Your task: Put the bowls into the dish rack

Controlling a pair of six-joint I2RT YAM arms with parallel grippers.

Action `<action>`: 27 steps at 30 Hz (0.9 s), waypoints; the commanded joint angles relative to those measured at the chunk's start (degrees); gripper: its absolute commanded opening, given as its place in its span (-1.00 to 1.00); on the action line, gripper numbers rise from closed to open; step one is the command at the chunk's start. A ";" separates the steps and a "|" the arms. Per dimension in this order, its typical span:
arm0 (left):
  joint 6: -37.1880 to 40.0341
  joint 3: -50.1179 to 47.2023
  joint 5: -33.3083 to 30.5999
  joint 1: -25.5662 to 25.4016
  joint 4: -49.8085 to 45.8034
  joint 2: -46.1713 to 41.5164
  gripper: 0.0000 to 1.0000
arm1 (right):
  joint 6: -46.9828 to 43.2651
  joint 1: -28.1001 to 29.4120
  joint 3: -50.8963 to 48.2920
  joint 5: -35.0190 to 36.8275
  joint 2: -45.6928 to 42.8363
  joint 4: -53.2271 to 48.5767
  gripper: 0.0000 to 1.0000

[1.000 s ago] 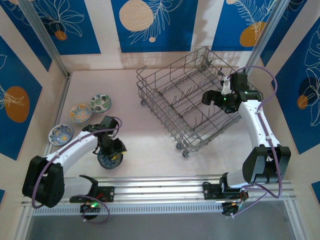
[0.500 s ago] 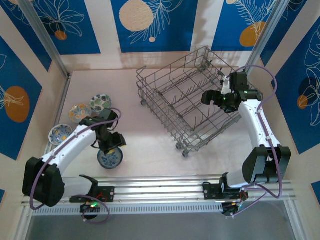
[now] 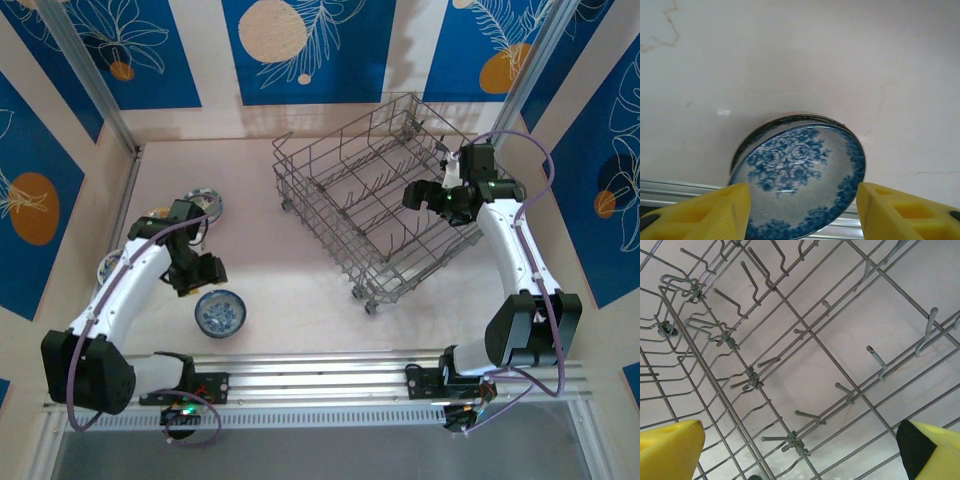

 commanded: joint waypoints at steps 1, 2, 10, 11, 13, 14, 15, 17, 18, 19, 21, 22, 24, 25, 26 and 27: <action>9.39 3.63 -1.17 1.99 -6.11 2.68 0.18 | -0.11 0.37 1.60 -0.32 0.43 -0.65 1.00; 10.12 4.12 -1.40 2.25 -6.94 3.41 0.18 | -0.20 0.36 1.57 -0.35 0.38 -0.60 1.00; 12.76 0.07 -1.26 2.37 -6.04 4.18 0.17 | -0.25 0.39 1.32 -0.59 0.78 -0.21 1.00; 12.77 -0.42 -1.69 2.34 -5.94 4.32 0.18 | -0.31 0.40 1.31 -0.61 0.81 -0.22 1.00; 12.78 -0.80 -1.92 2.35 -5.81 4.80 0.17 | -0.26 0.36 1.14 -0.62 0.85 -0.17 1.00; 12.76 -0.83 -1.92 2.33 -5.85 5.04 0.16 | -0.30 0.36 1.09 -0.63 0.86 -0.08 1.00; 12.86 -0.96 -2.01 2.37 -5.85 5.17 0.15 | -0.28 0.33 0.90 -0.71 0.78 -0.06 1.00; 12.93 -1.34 -2.23 2.33 -5.85 5.92 0.12 | -0.31 0.28 0.61 -0.69 0.69 0.06 1.00; 12.89 -1.52 -2.27 2.33 -5.85 6.33 0.09 | -0.40 0.23 0.55 -0.75 0.53 0.06 1.00; 12.94 -1.51 -2.27 2.34 -5.83 6.58 0.07 | -0.40 0.12 0.39 -0.64 0.45 0.14 1.00; 12.77 -1.79 -2.60 2.34 -5.81 7.06 0.04 | -0.47 -0.12 0.11 -0.78 0.11 0.26 1.00; 12.68 -2.00 -2.66 2.35 -5.68 7.11 0.04 | -0.49 -0.24 -0.07 -0.77 -0.13 0.28 1.00; 12.63 -2.41 -3.38 2.33 -5.55 7.54 0.04 | -0.44 -0.54 -0.38 -0.96 -0.41 0.65 1.00; 12.57 -2.42 -3.60 2.34 -5.56 7.86 0.04 | -0.42 -0.63 -0.55 -1.11 -0.49 0.70 1.00; 12.45 -2.38 -3.75 2.40 -5.66 8.18 0.04 | -0.35 -0.71 -0.73 -1.29 -0.72 0.83 1.00; 12.37 -2.32 -3.93 2.33 -5.65 8.39 0.04 | -0.36 -0.84 -0.84 -1.43 -0.88 1.03 1.00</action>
